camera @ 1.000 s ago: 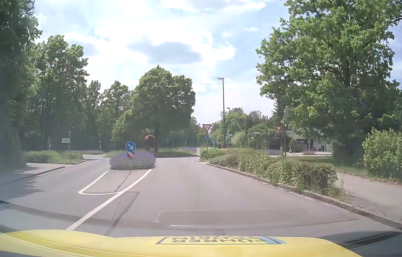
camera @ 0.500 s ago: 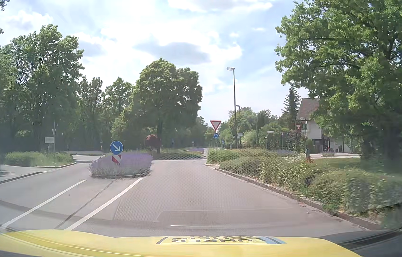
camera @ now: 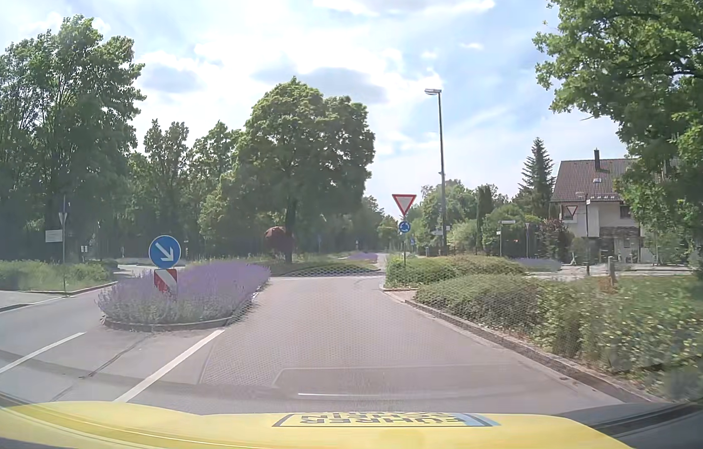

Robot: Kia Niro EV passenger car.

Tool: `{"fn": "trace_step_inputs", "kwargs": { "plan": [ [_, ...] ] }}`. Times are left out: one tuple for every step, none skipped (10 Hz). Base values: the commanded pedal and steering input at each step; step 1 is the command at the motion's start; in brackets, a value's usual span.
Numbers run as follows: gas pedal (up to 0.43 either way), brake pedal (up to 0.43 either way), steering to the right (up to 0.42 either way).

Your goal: Follow the waypoints while adhering to traffic rules and regulations

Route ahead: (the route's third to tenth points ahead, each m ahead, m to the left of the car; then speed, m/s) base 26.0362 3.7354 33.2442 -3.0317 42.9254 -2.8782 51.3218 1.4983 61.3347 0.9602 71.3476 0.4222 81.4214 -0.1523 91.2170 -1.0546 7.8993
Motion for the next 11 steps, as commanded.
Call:
{"fn": "trace_step_inputs", "kwargs": {
  "plan": [
    [0.0,0.0,-0.058],
    [0.0,0.0,-0.058],
    [0.0,0.0,-0.058],
    [0.0,0.0,-0.058],
    [0.0,0.0,-0.058],
    [0.0,0.0,-0.058],
    [0.0,0.0,-0.058],
    [0.0,0.0,-0.058],
    [0.0,0.0,-0.057],
    [0.0,0.0,-0.054],
    [0.0,0.0,-0.045]
  ]
}}
